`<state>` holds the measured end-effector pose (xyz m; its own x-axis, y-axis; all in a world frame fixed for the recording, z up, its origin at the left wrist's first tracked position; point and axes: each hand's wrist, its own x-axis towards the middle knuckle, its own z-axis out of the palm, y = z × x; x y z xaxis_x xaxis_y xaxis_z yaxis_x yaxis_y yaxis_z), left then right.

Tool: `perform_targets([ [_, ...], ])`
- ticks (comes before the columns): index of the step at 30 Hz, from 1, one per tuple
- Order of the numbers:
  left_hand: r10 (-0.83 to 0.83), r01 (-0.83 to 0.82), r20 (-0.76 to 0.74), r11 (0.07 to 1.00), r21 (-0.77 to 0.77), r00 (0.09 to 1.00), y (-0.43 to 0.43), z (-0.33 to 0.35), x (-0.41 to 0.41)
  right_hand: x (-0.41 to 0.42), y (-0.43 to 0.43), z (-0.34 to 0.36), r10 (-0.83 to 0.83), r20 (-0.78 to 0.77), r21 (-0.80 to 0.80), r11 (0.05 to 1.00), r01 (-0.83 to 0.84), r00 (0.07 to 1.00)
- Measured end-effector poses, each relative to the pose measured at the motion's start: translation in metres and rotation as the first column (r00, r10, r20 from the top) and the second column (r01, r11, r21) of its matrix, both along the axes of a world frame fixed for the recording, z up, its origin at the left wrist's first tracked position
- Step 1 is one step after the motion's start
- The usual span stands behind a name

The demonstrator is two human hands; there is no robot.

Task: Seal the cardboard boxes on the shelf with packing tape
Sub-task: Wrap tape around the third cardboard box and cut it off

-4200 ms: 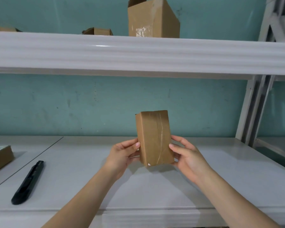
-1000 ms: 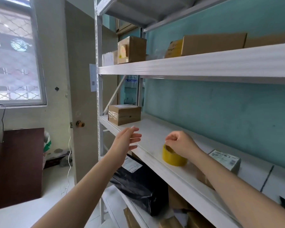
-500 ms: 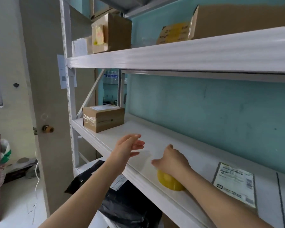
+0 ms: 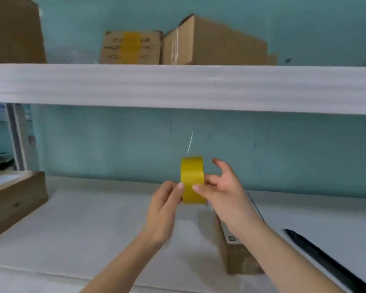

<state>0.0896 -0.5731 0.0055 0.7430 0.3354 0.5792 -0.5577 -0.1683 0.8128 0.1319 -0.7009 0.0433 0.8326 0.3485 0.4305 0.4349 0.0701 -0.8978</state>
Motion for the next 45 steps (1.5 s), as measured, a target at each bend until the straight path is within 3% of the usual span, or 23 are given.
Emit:
perform_targets([
  [4, -0.139, 0.120, 0.062, 0.962, 0.244, 0.988, -0.054, 0.016, 0.007, -0.013, -0.050, 0.003, -0.001, -0.037, 0.150, 0.989, 0.006, 0.999],
  [7, -0.430, 0.427, -0.002, 0.898, 0.104, 0.903, -0.095, 0.029, 0.011, -0.025, -0.098, 0.000, -0.087, -0.090, 0.134, 0.986, 0.099, 0.992],
  [9, -0.561, 0.561, -0.037, 0.819, 0.118, 0.827, -0.124, 0.029, 0.013, -0.031, -0.137, 0.005, -0.223, -0.050, 0.086, 0.970, 0.227, 0.973],
  [12, -0.664, 0.673, -0.115, 0.720, 0.169, 0.739, -0.173, 0.021, 0.014, -0.037, -0.212, 0.021, -0.425, -0.027, 0.182, 0.888, 0.423, 0.905],
  [18, -0.681, 0.664, -0.136, 0.617, 0.423, 0.719, -0.291, 0.020, 0.020, -0.045, -0.337, 0.030, -0.430, -0.149, 0.140, 0.882, 0.450, 0.890],
  [21, -0.701, 0.678, -0.140, 0.588, 0.440, 0.699, -0.349, 0.019, 0.022, -0.045, -0.401, 0.029, -0.407, -0.224, 0.239, 0.858, 0.454, 0.886],
  [26, -0.691, 0.670, -0.181, 0.547, 0.503, 0.700, -0.412, 0.013, 0.033, -0.043, -0.482, 0.022, -0.312, -0.271, 0.218, 0.901, 0.374, 0.911],
  [32, -0.631, 0.628, -0.246, 0.499, 0.598, 0.735, -0.448, 0.021, 0.052, -0.023, -0.536, 0.014, -0.195, -0.375, 0.237, 0.925, 0.297, 0.906],
  [41, -0.501, 0.552, -0.336, 0.379, 0.743, 0.797, -0.460, 0.046, 0.093, 0.034, -0.572, -0.003, -0.073, -0.347, 0.204, 0.967, 0.151, 0.935],
  [45, -0.413, 0.521, -0.394, 0.260, 0.813, 0.821, -0.465, 0.057, 0.109, 0.067, -0.573, 0.001, -0.043, -0.479, -0.004, 0.999, 0.047, 0.877],
])
